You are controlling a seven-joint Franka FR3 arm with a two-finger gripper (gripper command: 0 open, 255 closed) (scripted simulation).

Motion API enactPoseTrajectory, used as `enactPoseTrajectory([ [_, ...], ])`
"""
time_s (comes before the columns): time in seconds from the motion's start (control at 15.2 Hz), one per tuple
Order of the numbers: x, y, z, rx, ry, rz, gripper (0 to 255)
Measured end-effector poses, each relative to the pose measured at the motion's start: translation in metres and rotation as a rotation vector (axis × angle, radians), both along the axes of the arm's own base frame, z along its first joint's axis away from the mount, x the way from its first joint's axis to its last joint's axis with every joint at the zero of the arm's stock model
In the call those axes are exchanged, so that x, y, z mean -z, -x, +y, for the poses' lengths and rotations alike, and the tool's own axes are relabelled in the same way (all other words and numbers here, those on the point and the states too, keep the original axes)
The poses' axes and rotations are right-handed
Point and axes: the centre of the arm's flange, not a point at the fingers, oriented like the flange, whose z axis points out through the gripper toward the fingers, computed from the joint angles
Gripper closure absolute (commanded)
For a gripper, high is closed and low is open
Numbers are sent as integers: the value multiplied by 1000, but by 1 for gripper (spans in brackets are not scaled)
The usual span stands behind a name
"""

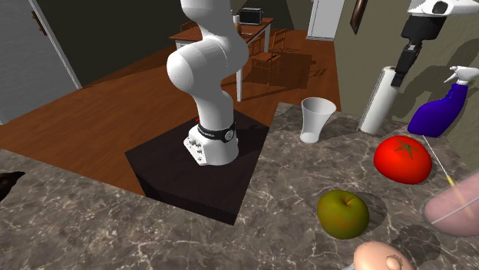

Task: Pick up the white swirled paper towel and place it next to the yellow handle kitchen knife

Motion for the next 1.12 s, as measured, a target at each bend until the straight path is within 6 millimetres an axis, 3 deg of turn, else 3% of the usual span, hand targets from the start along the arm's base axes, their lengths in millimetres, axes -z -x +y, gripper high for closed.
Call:
enactPoseTrajectory([
  [0.2, 13, -1, 0, 0, 0, 0, 255],
  [0.53, 16, -1, 0, 0, 0, 0, 255],
  [0.59, 16, -1, 0, 0, 0, 0, 0],
  [0.99, 16, -1, 0, 0, 0, 0, 0],
  [1.12, 0, -1, 0, 0, -1, -1, 0],
])
